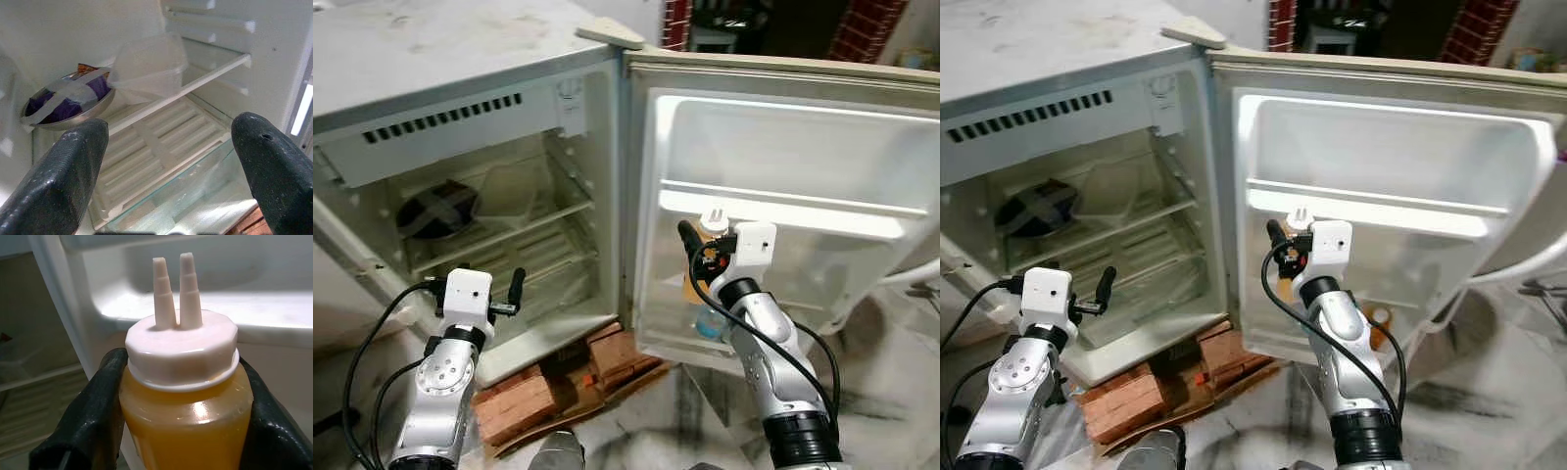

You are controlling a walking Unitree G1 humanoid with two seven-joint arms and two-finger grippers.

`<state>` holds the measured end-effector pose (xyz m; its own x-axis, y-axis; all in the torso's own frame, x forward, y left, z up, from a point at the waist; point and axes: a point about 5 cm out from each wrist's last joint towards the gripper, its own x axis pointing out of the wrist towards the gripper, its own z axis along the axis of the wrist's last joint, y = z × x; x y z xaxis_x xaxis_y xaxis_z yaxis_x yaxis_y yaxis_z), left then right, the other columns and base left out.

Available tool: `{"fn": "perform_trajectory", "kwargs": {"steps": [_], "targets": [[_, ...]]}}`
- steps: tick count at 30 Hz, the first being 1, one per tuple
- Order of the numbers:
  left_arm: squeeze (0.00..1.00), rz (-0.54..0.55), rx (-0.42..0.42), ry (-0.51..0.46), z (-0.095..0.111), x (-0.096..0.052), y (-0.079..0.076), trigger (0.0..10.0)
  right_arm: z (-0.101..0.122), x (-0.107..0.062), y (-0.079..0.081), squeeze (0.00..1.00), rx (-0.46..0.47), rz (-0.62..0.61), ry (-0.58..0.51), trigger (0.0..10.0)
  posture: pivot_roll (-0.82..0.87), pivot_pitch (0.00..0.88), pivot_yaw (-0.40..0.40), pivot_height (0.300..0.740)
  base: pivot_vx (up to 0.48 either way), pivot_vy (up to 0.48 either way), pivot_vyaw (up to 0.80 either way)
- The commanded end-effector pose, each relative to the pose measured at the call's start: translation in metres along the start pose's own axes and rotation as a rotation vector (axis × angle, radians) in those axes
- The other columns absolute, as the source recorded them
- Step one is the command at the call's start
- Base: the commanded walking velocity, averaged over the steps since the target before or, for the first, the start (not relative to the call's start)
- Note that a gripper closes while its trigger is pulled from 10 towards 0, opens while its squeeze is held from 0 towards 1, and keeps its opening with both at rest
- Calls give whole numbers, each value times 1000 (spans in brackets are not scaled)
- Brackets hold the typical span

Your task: Restocking fridge

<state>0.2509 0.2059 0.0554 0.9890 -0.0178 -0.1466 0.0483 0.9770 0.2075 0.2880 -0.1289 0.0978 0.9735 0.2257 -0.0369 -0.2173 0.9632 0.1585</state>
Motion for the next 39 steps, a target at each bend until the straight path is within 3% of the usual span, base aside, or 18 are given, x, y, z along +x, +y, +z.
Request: {"fn": "perform_trajectory", "kwargs": {"steps": [1,11,17,28,39], "targets": [[0,3,10,3,-1,0,1,10000,12,3,0,0,-2,10,-44,10000,97,13,-23,740,0,-277,488],[0,2,10,3,-1,0,1,10000,10,3,2,0,1,17,-33,10000,97,14,-22,740,0,-393,124],[0,3,0,-1,-1,0,1,10000,8,3,3,0,12,31,-20,10000,98,15,-22,740,0,0,0],[0,10,-5,1,0,0,1,10000,0,-2,29,0,123,240,53,10000,100,17,-25,740,0,0,0],[0,15,9,13,-2,0,2,10000,3,-5,38,0,121,319,47,10000,99,18,-24,740,0,-104,0]]}}
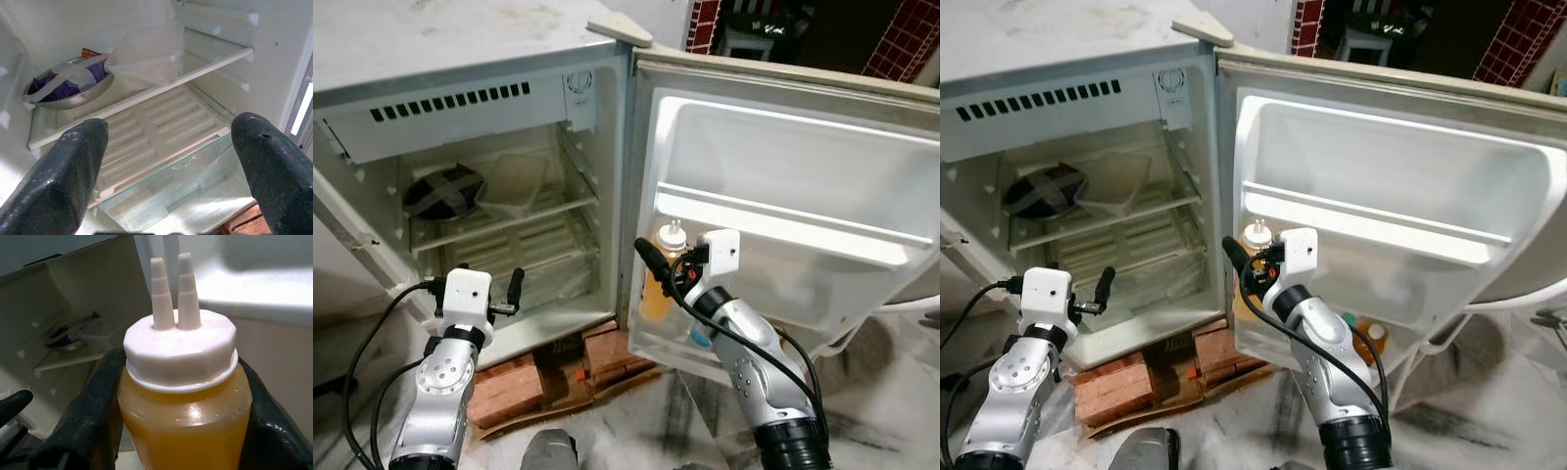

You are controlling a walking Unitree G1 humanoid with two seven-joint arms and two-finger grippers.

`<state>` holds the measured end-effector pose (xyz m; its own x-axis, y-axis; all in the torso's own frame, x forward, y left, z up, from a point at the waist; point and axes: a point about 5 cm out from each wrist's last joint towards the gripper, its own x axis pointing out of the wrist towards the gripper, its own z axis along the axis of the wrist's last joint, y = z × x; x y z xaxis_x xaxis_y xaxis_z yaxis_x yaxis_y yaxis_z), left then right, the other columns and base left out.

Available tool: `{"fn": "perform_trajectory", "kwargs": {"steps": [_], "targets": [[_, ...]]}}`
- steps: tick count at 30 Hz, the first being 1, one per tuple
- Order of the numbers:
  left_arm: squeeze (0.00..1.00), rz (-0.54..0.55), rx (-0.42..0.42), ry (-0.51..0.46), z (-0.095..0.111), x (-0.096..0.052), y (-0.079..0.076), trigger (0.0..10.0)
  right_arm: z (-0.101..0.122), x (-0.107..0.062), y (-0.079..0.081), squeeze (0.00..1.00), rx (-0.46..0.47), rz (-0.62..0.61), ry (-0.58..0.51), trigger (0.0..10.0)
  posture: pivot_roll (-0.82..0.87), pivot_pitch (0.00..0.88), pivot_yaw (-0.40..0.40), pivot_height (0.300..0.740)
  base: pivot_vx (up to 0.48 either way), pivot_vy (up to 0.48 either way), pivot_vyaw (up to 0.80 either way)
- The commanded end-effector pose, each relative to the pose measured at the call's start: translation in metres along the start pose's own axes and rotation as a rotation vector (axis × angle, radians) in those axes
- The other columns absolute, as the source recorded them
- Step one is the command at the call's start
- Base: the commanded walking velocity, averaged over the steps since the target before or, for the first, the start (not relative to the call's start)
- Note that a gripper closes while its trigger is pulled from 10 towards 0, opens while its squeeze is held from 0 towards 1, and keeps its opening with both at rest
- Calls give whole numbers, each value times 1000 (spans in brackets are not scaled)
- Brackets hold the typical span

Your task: Restocking fridge

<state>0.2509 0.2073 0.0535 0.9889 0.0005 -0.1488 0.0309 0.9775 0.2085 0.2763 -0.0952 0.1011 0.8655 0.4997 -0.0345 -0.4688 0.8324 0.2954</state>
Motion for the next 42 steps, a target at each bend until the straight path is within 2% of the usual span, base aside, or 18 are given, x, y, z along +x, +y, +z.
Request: {"fn": "perform_trajectory", "kwargs": {"steps": [1,10,19,35,38,42], "targets": [[0,-3,10,8,0,0,1,10000,5,-1,4,0,-10,37,-14,10000,99,18,-24,740,0,-480,0],[0,-10,11,1,1,0,0,10000,2,-2,7,0,5,61,11,10000,102,19,-26,740,0,-389,0],[0,-8,2,4,1,1,0,10000,1,-3,9,0,3,81,17,10000,102,18,-24,740,0,0,0],[0,4,-9,52,-5,1,2,10000,1,-3,9,0,-1,83,24,10000,104,19,-25,740,0,0,756],[0,-22,3,83,-10,-3,5,10000,2,-2,5,0,-9,37,13,10000,103,20,-24,740,0,0,0],[0,-64,-4,99,-16,-19,7,10000,3,-4,-12,0,-70,-108,7,10000,111,25,-26,740,0,0,0]]}}
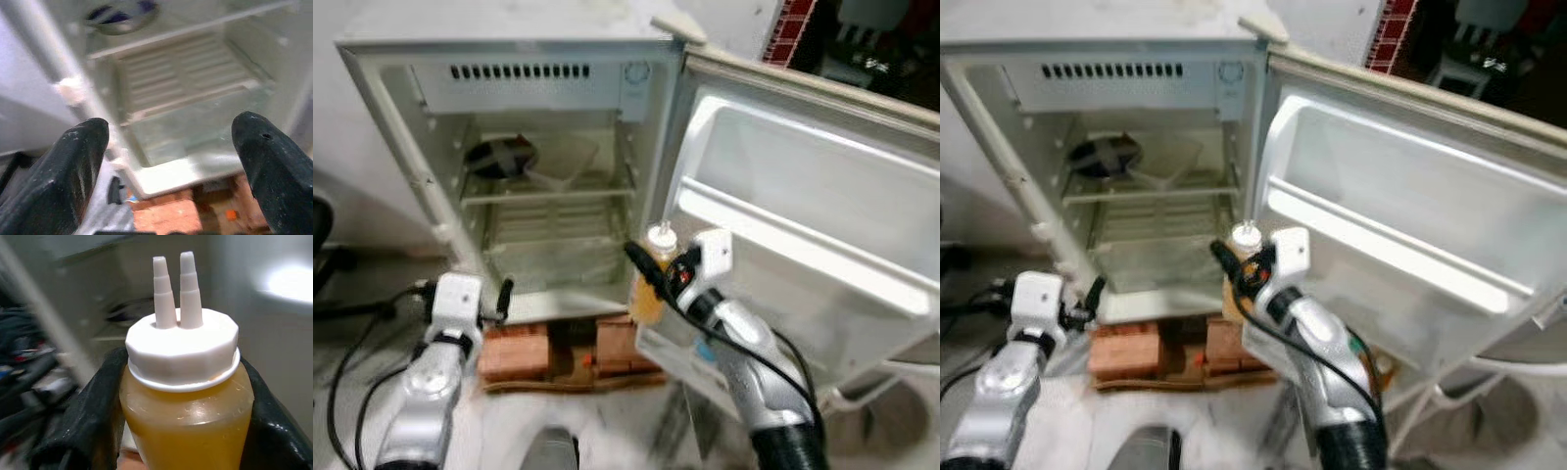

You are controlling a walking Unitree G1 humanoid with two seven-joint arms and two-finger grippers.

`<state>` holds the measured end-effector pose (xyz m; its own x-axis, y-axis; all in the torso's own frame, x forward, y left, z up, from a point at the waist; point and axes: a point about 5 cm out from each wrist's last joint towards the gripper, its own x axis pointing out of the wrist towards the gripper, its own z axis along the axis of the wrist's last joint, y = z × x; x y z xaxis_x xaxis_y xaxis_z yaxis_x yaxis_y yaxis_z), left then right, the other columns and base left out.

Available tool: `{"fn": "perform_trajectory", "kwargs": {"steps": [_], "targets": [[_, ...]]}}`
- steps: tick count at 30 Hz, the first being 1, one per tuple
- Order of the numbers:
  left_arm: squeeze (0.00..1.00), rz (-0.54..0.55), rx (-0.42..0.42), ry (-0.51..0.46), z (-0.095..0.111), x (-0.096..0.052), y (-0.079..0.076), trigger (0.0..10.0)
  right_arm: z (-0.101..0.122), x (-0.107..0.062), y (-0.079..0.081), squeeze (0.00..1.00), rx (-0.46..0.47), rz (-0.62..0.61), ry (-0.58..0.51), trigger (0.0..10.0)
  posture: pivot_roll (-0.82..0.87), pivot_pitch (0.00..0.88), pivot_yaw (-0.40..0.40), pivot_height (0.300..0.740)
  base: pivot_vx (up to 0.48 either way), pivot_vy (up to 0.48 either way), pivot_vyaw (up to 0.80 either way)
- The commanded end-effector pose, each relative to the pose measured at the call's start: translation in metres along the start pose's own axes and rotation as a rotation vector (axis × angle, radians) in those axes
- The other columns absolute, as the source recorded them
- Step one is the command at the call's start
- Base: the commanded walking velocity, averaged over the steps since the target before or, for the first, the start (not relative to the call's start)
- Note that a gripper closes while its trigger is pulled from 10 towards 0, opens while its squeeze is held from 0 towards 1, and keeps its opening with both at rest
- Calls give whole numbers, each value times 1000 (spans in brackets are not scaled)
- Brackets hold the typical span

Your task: Restocking fridge

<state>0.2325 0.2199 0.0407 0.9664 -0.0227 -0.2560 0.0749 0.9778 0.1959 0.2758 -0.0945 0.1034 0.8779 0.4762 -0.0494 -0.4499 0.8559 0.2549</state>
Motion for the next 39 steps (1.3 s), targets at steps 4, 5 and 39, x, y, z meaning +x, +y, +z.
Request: {"fn": "perform_trajectory", "kwargs": {"steps": [4,5,39], "targets": [[0,-39,25,-5,-2,-11,-5,10000,-1,-5,-19,0,-35,-133,13,10000,118,28,-31,740,0,0,0],[0,-35,25,-11,-2,-11,-5,10000,-1,-5,-20,0,-42,-145,15,10000,120,29,-33,740,0,0,0],[0,6,55,-12,6,-4,-4,10000,-10,-8,-25,0,13,-270,30,10000,125,55,-24,672,0,0,0]]}}
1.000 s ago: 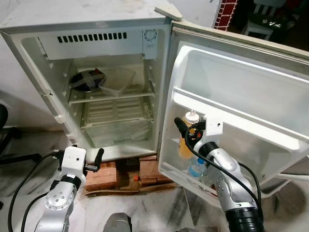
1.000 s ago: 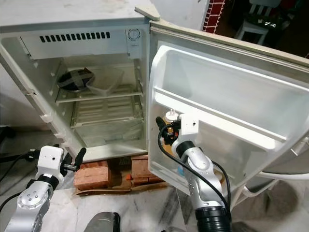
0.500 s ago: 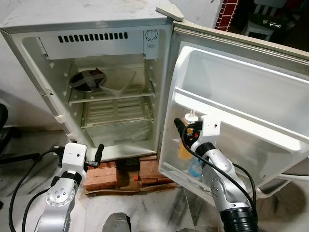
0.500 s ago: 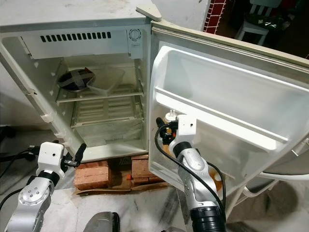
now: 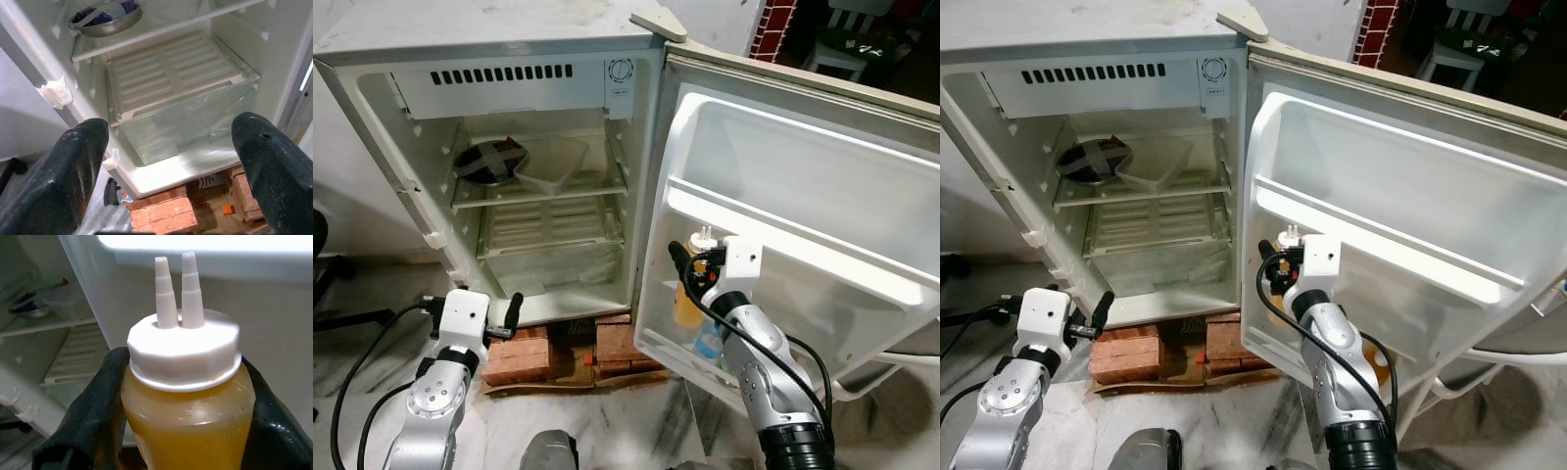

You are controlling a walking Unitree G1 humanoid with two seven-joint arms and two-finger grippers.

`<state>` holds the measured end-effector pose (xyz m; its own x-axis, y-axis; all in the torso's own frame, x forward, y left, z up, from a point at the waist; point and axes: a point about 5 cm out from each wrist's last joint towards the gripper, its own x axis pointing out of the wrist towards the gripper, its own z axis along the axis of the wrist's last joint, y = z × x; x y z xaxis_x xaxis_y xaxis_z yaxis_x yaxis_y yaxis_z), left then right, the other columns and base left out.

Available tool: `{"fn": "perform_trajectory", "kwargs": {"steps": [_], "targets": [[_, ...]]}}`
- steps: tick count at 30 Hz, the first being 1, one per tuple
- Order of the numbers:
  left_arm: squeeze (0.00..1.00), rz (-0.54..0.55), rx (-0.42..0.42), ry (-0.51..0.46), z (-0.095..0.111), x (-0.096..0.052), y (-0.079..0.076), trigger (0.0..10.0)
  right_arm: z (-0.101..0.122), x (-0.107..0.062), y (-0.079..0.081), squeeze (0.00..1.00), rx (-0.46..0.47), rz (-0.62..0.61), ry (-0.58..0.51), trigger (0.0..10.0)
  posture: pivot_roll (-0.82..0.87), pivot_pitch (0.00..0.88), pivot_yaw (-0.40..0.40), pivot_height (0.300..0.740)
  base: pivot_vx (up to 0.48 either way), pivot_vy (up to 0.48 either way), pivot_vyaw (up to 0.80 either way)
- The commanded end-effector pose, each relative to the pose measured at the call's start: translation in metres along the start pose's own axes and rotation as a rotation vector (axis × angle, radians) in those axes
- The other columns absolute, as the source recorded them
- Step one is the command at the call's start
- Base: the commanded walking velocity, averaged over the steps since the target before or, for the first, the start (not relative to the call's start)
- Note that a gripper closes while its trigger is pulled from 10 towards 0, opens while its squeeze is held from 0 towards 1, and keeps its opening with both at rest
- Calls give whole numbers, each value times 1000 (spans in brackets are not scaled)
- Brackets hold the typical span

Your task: Restocking fridge

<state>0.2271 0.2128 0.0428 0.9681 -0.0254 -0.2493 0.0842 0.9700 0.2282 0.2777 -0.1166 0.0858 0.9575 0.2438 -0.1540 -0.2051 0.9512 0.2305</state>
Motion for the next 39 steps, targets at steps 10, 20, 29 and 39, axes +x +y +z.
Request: {"fn": "perform_trajectory", "kwargs": {"steps": [10,20,29,39], "targets": [[0,57,51,-90,27,15,16,10000,5,3,0,0,16,3,-23,10000,126,49,-26,602,0,0,0],[0,78,4,-32,13,13,18,10000,9,5,-2,0,9,-6,-41,10000,124,44,-29,587,0,0,0],[0,96,15,-32,13,15,14,10000,12,9,-2,0,-7,-9,-62,10000,126,37,-35,587,0,0,0],[0,77,18,-65,16,17,13,10000,17,12,-3,0,-21,-17,-97,10000,121,37,-32,587,0,0,0]]}}
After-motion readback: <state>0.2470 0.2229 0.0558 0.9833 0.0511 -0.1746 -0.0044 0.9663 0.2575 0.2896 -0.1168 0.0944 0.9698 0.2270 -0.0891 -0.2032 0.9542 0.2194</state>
